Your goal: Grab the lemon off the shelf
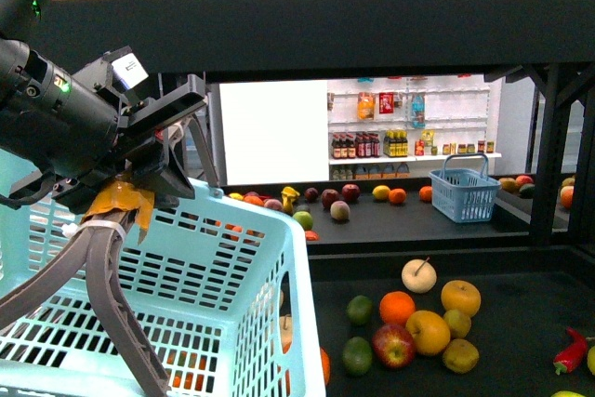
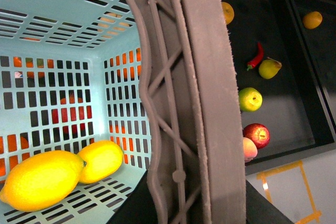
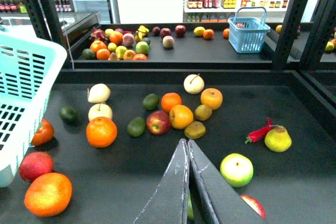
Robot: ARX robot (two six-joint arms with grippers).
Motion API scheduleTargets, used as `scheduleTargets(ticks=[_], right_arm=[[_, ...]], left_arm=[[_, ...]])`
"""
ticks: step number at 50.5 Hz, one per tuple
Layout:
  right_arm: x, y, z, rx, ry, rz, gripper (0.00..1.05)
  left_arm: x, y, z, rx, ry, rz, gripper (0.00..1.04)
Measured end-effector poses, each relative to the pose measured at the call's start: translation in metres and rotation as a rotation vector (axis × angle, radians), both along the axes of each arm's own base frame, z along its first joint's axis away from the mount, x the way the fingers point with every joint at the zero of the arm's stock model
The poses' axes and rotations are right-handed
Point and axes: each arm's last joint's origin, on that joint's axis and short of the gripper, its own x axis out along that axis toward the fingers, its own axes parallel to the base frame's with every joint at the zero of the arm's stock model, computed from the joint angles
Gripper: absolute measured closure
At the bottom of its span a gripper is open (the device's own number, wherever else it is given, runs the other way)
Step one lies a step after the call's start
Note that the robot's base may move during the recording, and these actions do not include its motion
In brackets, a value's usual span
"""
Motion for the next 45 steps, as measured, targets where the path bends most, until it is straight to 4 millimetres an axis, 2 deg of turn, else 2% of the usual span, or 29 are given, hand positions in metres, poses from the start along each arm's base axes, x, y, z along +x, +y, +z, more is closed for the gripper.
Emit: scheduleTargets(ticks=[31,45], right_arm=[[-0.030,0.000,-0.026,-0.001,-0.011,0.001,1.02],[-0.039,0.000,-0.024,-0.001,-0.020,0.000,1.02]], left_arm=[[0.000,0.000,0.000,0.000,0.000,0.000,0.88],[0.000,0.000,0.000,0.000,0.001,0.001,0.88]])
